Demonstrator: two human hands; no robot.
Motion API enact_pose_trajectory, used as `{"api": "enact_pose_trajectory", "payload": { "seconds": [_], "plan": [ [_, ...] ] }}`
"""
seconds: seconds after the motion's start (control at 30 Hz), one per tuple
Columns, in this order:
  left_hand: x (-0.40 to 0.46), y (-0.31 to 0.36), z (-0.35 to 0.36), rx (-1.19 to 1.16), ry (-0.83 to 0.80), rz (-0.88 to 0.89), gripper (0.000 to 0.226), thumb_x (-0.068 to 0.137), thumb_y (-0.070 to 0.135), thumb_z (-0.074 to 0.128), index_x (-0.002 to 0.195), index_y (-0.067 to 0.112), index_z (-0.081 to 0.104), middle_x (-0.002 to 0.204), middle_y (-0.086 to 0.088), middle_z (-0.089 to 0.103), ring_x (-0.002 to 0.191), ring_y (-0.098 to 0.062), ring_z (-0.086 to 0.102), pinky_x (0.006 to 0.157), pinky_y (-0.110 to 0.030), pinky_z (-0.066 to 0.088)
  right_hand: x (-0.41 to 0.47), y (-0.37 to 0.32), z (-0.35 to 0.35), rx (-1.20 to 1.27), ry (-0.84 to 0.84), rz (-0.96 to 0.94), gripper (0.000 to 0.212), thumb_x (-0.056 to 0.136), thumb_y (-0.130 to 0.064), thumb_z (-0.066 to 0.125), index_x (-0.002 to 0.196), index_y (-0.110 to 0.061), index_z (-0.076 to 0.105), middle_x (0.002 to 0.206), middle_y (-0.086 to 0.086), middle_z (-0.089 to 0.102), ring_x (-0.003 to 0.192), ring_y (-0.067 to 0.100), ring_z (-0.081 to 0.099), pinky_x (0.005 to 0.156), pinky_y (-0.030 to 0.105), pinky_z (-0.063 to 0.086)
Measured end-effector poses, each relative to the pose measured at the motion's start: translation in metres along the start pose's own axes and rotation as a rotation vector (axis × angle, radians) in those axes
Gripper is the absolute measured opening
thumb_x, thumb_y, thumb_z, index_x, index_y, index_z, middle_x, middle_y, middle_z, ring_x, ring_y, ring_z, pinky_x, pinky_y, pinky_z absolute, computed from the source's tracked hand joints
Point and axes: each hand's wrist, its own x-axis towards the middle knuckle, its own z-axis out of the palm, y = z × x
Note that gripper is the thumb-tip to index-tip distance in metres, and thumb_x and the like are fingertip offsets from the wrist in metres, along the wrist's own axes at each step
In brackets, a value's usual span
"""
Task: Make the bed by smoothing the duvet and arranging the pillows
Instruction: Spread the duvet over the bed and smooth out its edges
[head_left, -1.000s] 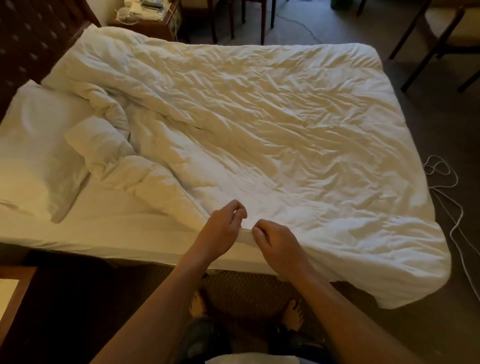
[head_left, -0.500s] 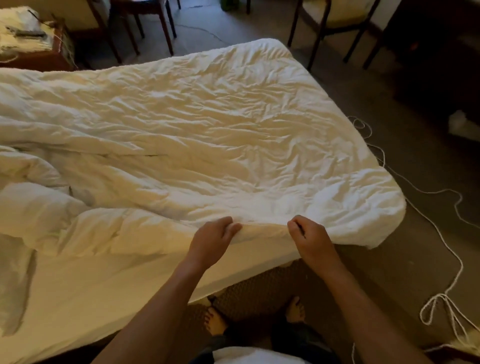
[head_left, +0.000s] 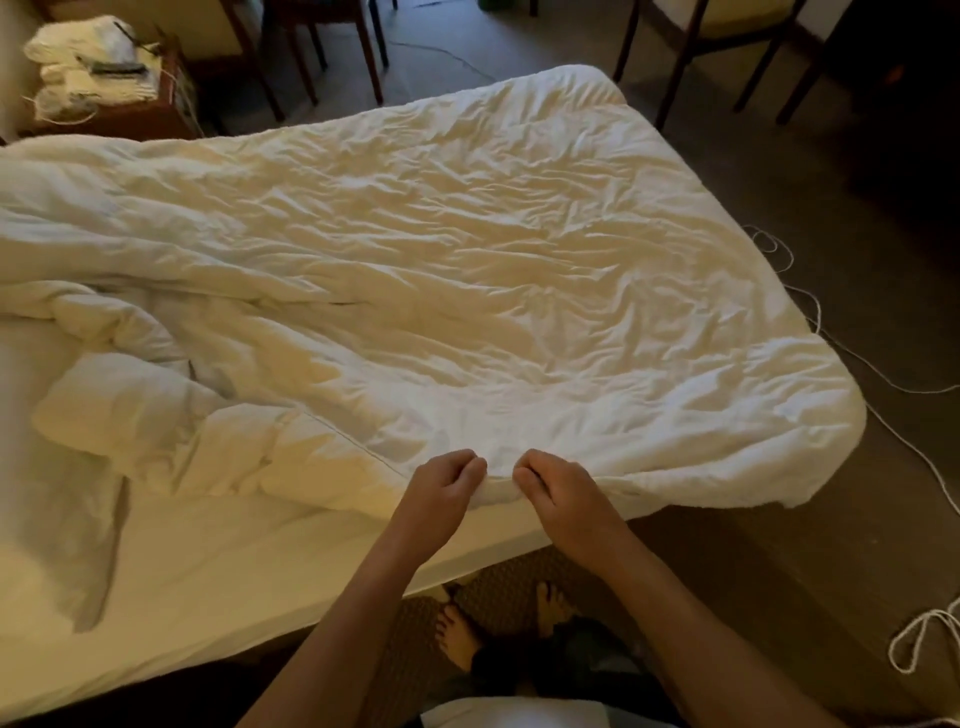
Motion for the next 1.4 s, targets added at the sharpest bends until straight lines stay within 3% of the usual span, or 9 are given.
{"api": "enact_pose_trajectory", "payload": {
  "seconds": [0.2,0.37,0.47,0.67,0.77,0.93,1.17,1.3,1.4],
  "plan": [
    [0.013,-0.03,-0.016,0.305,0.047,0.04,0.059,0.094,0.057,0.033,0.083,0.015,0.073,0.072,-0.003,0.067,0.067,-0.017,0.059,0.063,-0.04,0.043,0.005,0.005,-0.025,0.057,-0.119,0.013,0.029,0.106,-0.03,0.039,0.084,-0.016,0.053,0.071,-0.003,0.048,0.062,0.007,0.044,0.059,0.025,0.034],
    [0.009,-0.031,-0.045,0.487,0.242,-0.059,0.056,0.1,0.045,0.039,0.051,0.02,0.052,0.049,0.002,0.051,0.045,-0.012,0.048,0.047,-0.025,0.031,0.019,0.013,-0.041,0.065,-0.132,0.013,0.031,0.105,-0.027,0.041,0.08,-0.01,0.052,0.067,0.0,0.045,0.059,0.01,0.04,0.057,0.029,0.031],
    [-0.005,-0.019,-0.046,0.481,0.411,-0.153,0.059,0.103,0.031,0.045,0.045,0.021,0.041,0.043,0.003,0.041,0.04,-0.012,0.041,0.044,-0.028,0.027,0.032,0.015,-0.038,0.022,-0.179,0.006,0.028,0.103,-0.029,0.044,0.08,-0.015,0.053,0.069,-0.002,0.049,0.06,0.011,0.044,0.06,0.033,0.035],
    [-0.049,0.001,-0.04,0.458,0.48,-0.266,0.056,0.102,0.036,0.046,0.047,0.025,0.039,0.046,0.004,0.043,0.045,-0.01,0.045,0.051,-0.031,0.027,0.039,-0.023,0.025,-0.235,-0.385,-0.267,0.04,0.095,-0.049,0.044,0.127,-0.028,0.054,0.12,-0.009,0.054,0.111,0.01,0.047,0.091,0.032,0.042],
    [-0.066,0.0,-0.042,0.423,0.516,-0.258,0.055,0.102,0.034,0.045,0.049,0.027,0.037,0.045,0.006,0.041,0.045,-0.01,0.044,0.05,-0.031,0.027,0.033,-0.051,0.056,-0.247,-0.379,-0.366,0.032,0.095,-0.036,0.042,0.111,-0.018,0.062,0.101,-0.003,0.061,0.09,0.015,0.055,0.078,0.036,0.046],
    [-0.088,-0.037,-0.076,0.288,0.385,-0.124,0.045,0.098,0.046,0.033,0.06,0.027,0.045,0.057,0.003,0.051,0.058,-0.01,0.05,0.058,-0.035,0.035,0.035,-0.062,0.063,-0.137,-0.399,-0.256,0.03,0.08,-0.038,0.037,0.067,-0.014,0.048,0.059,-0.002,0.047,0.056,0.01,0.044,0.057,0.039,0.038],
    [-0.092,-0.12,-0.135,0.424,0.215,0.041,0.031,0.098,0.05,0.04,0.07,0.039,0.035,0.062,0.011,0.041,0.062,-0.01,0.043,0.058,-0.032,0.027,0.044,-0.071,0.08,-0.09,-0.215,-0.036,0.037,0.077,-0.043,0.036,0.06,-0.011,0.043,0.055,-0.001,0.035,0.051,0.013,0.036,0.054,0.033,0.027],
    [-0.096,-0.105,-0.161,0.413,0.246,0.075,0.038,0.098,0.053,0.035,0.071,0.028,0.036,0.056,0.002,0.044,0.053,-0.012,0.046,0.052,-0.037,0.033,0.035,-0.083,0.112,-0.139,-0.181,0.07,0.024,0.087,-0.036,0.044,0.073,-0.02,0.057,0.064,-0.005,0.052,0.06,0.012,0.049,0.058,0.034,0.035],
    [-0.102,-0.097,-0.172,0.415,0.197,0.085,0.033,0.099,0.046,0.046,0.074,0.026,0.04,0.056,0.002,0.049,0.055,-0.013,0.05,0.055,-0.037,0.038,0.028,-0.107,0.15,-0.174,-0.21,0.037,0.026,0.091,-0.041,0.049,0.106,-0.028,0.065,0.091,-0.008,0.062,0.084,0.01,0.058,0.074,0.034,0.046]
  ]
}}
